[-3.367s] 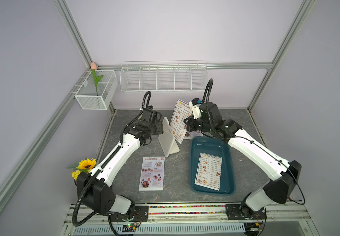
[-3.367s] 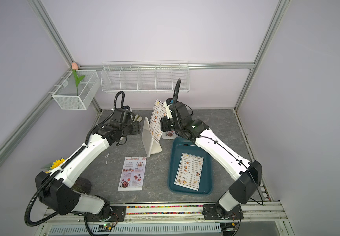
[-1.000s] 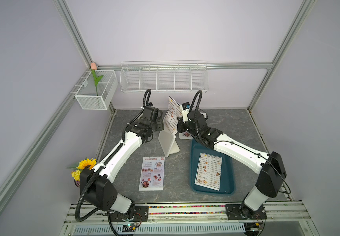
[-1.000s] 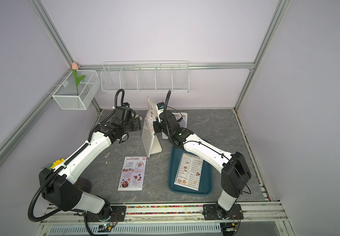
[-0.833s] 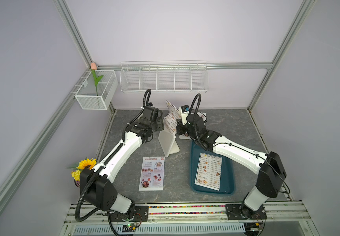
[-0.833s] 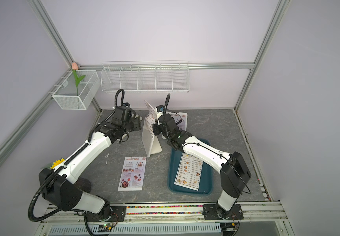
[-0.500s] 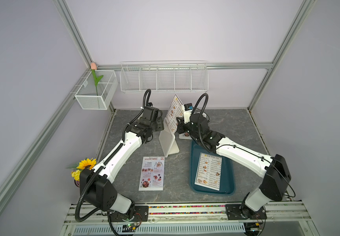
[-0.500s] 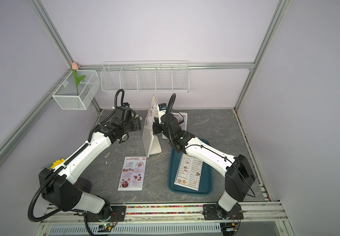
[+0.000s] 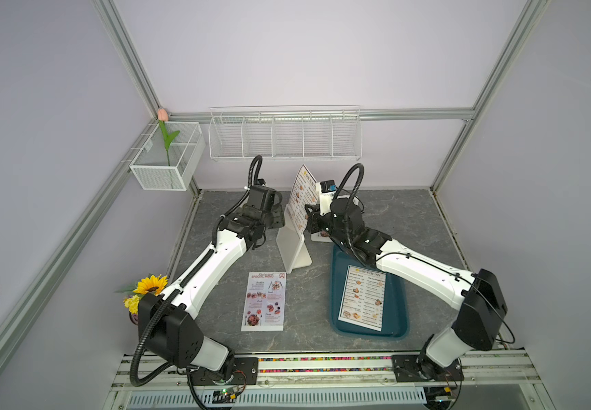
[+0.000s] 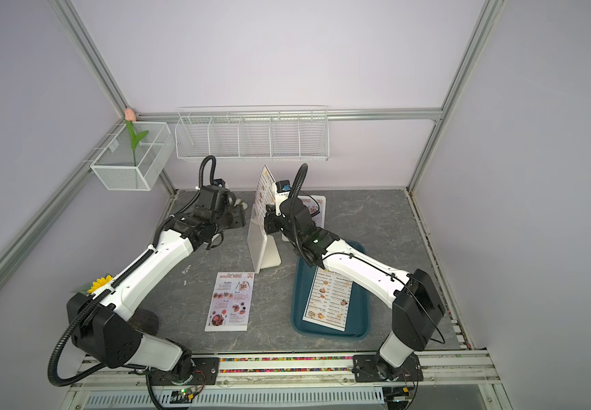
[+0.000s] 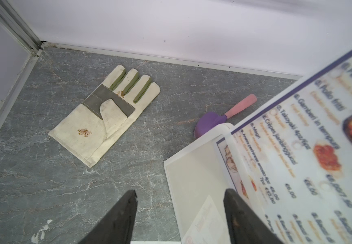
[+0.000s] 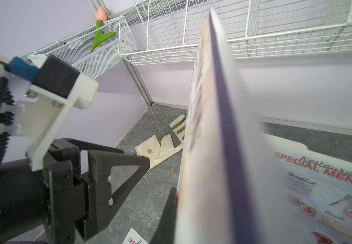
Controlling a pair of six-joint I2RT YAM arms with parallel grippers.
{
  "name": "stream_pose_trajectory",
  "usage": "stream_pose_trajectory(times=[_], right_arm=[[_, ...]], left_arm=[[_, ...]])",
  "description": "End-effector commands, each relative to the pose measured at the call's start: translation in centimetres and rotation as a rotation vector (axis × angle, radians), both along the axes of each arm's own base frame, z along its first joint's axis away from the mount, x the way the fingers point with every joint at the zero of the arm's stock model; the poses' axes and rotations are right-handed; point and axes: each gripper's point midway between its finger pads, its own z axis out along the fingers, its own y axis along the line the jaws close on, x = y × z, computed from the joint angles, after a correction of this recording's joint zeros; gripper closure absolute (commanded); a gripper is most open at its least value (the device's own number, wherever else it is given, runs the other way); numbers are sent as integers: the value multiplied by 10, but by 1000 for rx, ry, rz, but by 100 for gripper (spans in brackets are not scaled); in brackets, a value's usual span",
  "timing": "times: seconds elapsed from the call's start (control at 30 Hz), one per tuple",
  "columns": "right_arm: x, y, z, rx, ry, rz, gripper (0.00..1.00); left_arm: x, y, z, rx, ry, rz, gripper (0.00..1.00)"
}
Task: Replace the menus in the menu holders
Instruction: Insert the menu into the menu holder.
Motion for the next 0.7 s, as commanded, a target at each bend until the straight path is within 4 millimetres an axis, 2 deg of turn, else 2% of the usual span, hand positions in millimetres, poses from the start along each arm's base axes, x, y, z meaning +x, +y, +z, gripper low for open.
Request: stream_pose_trajectory(times=[0.0, 0.53, 0.67], right_arm=[[-8, 6, 0, 23, 4, 27, 90], [-31, 21, -30, -9, 107, 110, 73], [-31, 18, -21, -12, 106, 116, 70]], left_arm=[[-2, 5, 9, -19, -26, 28, 32], [-3, 6, 9, -26, -26, 27, 32], [-4, 6, 10, -33, -27, 26, 32]])
